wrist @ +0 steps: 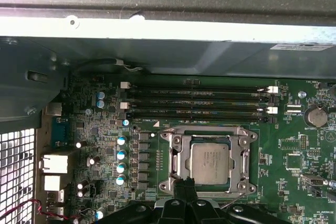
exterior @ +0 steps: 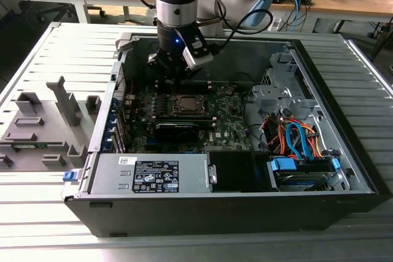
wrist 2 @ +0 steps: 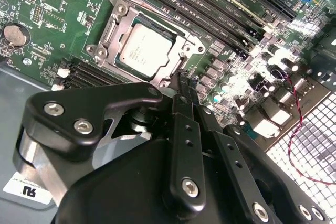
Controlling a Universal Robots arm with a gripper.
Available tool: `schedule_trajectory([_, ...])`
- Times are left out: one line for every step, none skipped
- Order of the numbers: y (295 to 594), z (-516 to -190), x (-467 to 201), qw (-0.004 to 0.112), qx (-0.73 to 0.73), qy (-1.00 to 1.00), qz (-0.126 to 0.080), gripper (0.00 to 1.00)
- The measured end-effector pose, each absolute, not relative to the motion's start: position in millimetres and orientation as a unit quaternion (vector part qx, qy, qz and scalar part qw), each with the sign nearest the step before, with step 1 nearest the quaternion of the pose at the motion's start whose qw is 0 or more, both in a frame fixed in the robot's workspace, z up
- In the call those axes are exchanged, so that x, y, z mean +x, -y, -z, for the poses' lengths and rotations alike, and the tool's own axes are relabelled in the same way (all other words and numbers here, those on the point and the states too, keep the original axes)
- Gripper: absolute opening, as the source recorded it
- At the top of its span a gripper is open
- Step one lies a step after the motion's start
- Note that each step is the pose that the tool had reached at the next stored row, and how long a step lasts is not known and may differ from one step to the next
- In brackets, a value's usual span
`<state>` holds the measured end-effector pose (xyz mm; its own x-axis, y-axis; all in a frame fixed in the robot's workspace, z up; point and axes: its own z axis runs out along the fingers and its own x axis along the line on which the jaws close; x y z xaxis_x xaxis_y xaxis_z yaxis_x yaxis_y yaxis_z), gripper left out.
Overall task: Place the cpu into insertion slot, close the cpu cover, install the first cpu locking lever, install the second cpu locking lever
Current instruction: 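Install the first cpu locking lever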
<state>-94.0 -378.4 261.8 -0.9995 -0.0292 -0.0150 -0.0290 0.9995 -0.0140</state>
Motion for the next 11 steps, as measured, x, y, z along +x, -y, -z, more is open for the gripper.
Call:
schedule_trajectory([378.4, -261.8, -94.4, 0.008, -0.015, -1.000, 0.007, 0.11])
schedule_trajectory([378.4, -261.8, -94.8, 0.008, -0.015, -1.000, 0.007, 0.11])
schedule_trajectory([378.4, -261.8, -95.1, 0.008, -0.015, -1.000, 0.007, 0.11])
schedule_trajectory([378.4, -261.8, -95.5, 0.008, -0.015, -1.000, 0.007, 0.11])
schedule_trajectory([378.4, -261.8, -95.8, 0.008, -0.015, -1.000, 0.007, 0.11])
schedule_trajectory([378.4, -261.8, -96.0, 0.008, -0.015, -1.000, 0.007, 0.11])
schedule_trajectory([378.4, -261.8, -96.2, 0.008, -0.015, -1.000, 0.007, 0.11])
schedule_trajectory([378.4, -261.8, -96.6, 0.008, -0.015, -1.000, 0.007, 0.11])
schedule_trajectory([378.4, -261.8, -96.8, 0.008, -0.015, -1.000, 0.007, 0.11])
schedule_trajectory([378.4, -261.8, -97.0, 0.008, -0.015, -1.000, 0.007, 0.11])
schedule_trajectory([378.4, -261.8, -97.1, 0.008, -0.015, -1.000, 0.007, 0.11])
